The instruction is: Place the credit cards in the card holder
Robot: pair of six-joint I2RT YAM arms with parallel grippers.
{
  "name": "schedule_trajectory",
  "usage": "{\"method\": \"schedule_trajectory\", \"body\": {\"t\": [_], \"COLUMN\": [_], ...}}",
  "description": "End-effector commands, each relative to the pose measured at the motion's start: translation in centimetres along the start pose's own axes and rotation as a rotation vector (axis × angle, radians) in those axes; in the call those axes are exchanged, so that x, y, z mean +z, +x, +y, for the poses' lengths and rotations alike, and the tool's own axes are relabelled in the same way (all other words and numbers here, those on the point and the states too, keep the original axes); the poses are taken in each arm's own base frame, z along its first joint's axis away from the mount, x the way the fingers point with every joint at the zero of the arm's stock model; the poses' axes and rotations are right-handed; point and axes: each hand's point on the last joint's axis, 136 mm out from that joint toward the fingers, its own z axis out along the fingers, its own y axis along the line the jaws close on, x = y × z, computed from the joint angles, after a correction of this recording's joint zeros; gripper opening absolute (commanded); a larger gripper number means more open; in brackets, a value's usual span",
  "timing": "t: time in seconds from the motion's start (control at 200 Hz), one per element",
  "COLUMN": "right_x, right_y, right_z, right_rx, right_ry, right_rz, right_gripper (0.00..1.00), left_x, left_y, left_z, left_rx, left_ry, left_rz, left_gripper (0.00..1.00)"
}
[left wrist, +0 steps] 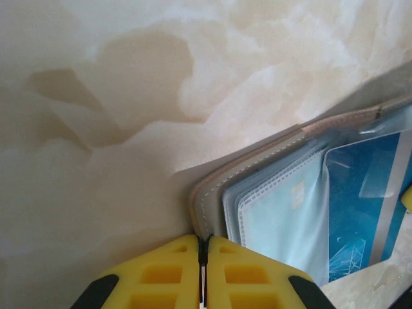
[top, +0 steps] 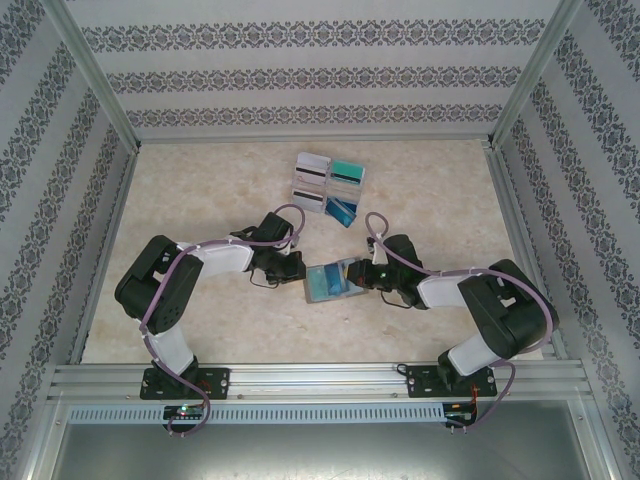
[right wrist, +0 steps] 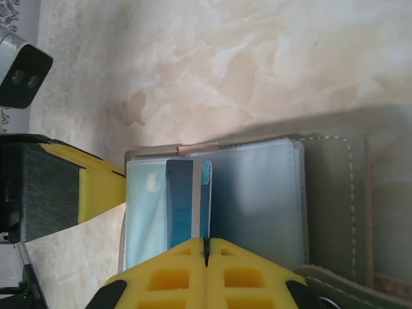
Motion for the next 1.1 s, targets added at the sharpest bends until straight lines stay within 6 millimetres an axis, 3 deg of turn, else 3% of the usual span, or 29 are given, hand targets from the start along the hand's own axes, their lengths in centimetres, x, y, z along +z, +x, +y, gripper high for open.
{"method": "schedule_trajectory", "body": {"t": [0.0, 0.505, 0.824, 1.094], "right_x": [-0.6, -1.4, 0.5, 2.2], "right_y": [1.1, 1.0, 1.3, 2.0], "right_z": [-0.7, -0.1, 0.7, 2.6], "right_rx": [0.035, 0.029, 0.020, -0.005], "right_ry": [0.025, 0.035, -0.003, -0.037], "right_rz": [0.032, 0.056, 0.102, 0.149], "right_gripper": [0.00, 0.00, 0.00, 0.00], "left_x": [0.4, 0.4, 0.5, 0.6], "left_y": [0.8, 0.7, 0.8, 0.9], "left_z": [-0.8, -0.8, -0.8, -0.7], "left_rx": [0.019, 0.018, 0.017, 0.014], "left_ry": [0.003, 0.005, 0.008, 0.008], "left_rz": [0.033, 0.031, 0.036, 0.039], "left_gripper": [0.09, 0.09, 0.09, 0.09]}}
